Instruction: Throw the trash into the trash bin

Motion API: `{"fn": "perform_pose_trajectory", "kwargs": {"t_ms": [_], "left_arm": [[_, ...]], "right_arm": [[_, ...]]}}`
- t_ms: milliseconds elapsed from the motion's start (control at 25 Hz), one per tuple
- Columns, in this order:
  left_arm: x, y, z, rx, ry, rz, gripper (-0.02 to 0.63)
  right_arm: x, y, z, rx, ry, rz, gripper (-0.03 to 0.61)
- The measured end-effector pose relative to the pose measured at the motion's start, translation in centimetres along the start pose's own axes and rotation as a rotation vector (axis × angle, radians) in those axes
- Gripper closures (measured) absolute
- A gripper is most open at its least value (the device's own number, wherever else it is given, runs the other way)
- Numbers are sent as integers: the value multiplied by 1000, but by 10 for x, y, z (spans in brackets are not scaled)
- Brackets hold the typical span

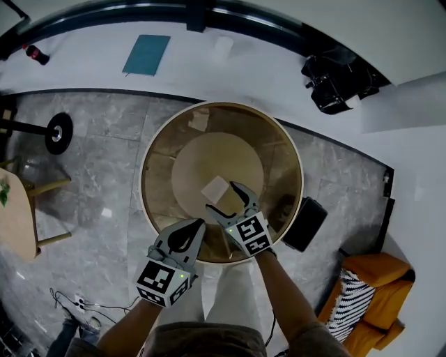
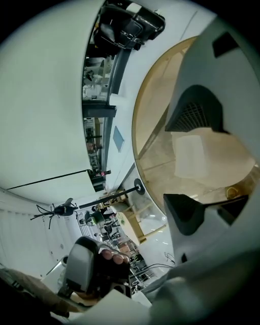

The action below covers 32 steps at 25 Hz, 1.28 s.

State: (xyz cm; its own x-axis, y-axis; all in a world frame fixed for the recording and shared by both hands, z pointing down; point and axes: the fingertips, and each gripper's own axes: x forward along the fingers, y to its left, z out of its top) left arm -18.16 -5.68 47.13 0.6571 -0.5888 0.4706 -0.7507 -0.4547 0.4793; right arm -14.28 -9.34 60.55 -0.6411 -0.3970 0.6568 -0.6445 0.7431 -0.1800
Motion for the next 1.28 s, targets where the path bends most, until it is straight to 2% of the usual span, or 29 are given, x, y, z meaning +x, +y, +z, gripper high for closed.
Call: {"fn": "perform_pose_trajectory", "kwargs": {"t_ms": [120, 320, 640, 840, 1000, 1160, 1200, 1280], "left_arm": [[11, 9, -12, -29, 11, 5, 596], [26, 17, -20, -29, 12, 3, 597], [38, 19, -19, -36, 11, -6, 597], [44, 18, -18, -35, 13, -12, 597], [46, 16, -22, -39, 19, -15, 597], [47, 15, -23, -39, 23, -17, 597], [47, 15, -23, -39, 24, -17, 597], [47, 14, -24, -39, 24, -16, 597]], "right_arm": [[14, -7, -9, -11, 0, 11, 195], [29, -10, -20, -2, -4, 23, 195], [38, -18, -23, 31, -14, 3, 195], [41, -14, -22, 24, -15, 30, 195], [43, -12, -25, 50, -17, 42, 196], [42, -18, -21, 91, -31, 15, 198], [42, -19, -20, 98, -35, 11, 206], [40, -19, -19, 98, -52, 2, 272]]}}
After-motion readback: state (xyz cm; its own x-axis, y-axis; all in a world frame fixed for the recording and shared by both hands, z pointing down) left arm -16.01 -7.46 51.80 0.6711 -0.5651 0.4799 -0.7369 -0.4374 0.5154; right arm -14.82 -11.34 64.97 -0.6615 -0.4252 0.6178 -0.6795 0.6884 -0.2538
